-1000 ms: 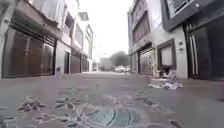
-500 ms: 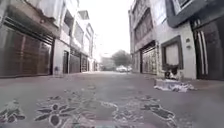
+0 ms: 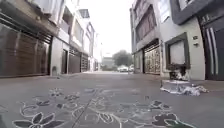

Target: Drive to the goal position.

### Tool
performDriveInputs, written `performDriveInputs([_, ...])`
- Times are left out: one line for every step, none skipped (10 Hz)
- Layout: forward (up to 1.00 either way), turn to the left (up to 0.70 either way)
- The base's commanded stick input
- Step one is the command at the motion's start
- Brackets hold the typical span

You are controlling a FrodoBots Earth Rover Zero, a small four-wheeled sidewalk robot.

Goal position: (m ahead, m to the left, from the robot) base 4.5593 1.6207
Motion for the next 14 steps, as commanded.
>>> performDriveInputs([1.0,0.06])
performDriveInputs([1.0,0.06])
performDriveInputs([1.0,0.06])
performDriveInputs([1.0,0.06])
performDriveInputs([1.0,0.06])
performDriveInputs([1.0,0.06])
performDriveInputs([1.0,0.06])
performDriveInputs([1.0,0.06])
performDriveInputs([1.0,0.06])
performDriveInputs([1.0,0.06])
performDriveInputs([1.0,0.06])
performDriveInputs([1.0,0.06])
performDriveInputs([1.0,0.06])
performDriveInputs([1.0,0.06])
